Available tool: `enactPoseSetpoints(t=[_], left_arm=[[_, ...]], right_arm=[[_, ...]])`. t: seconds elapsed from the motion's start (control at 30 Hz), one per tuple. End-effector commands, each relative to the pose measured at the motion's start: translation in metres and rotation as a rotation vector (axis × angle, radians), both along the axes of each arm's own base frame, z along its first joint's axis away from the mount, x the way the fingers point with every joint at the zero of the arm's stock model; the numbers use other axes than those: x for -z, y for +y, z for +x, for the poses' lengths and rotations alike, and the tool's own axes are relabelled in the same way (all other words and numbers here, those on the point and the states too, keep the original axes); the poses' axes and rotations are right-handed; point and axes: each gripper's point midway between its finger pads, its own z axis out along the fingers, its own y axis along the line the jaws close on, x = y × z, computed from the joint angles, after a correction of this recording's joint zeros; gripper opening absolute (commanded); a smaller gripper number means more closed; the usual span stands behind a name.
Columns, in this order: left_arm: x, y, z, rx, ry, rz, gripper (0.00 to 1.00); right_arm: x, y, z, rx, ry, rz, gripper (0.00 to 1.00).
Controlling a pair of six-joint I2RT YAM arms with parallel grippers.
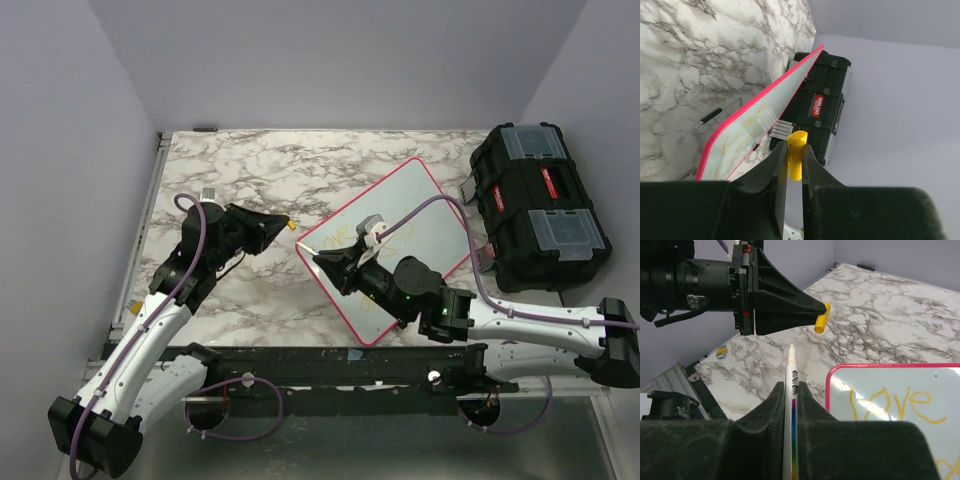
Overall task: Write a sentence on the whiteboard
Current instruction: Insert the whiteboard marker without the cap into the pen cap.
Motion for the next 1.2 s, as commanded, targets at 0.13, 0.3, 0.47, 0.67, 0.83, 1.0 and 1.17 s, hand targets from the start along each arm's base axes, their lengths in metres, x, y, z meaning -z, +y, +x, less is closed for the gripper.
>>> enactPoseSetpoints(t=[0.13,0.3,0.47,0.67,0.83,1.0,1.17], left_arm=[[-0.019,-0.01,-0.004,0.045,-0.014,-0.101,0.0],[-0.018,-0.011,-0.005,0.052,-0.014,-0.102,0.0],[-0.017,-0.01,-0.007,0.05,-0.014,-0.101,0.0],[-0.017,-0.007,-0.007,0.034,-0.015,-0.093,0.0],[-0.017,-0.006,-0.007,0.03,-0.015,-0.092,0.0],[-0.016,-0.007,-0.008,0.037,-0.01,-0.094,0.0],[-0.015,-0.007,-0.009,0.038,-0.009,-0.095,0.0]], right_arm=[[-0.019,0.009,0.008,0.031,-0.027,0.047,0.01],[-0.018,0.014,0.011,0.037,-0.028,0.047,0.01],[-0.017,0.013,0.016,0.067,-0.031,0.043,0.01],[-0.015,0.009,0.019,0.096,-0.027,0.04,0.01],[-0.012,0.004,0.023,0.131,-0.021,0.037,0.01],[-0.012,0.004,0.025,0.141,-0.019,0.042,0.01],[-0.012,0.002,0.026,0.154,-0.017,0.045,0.01]])
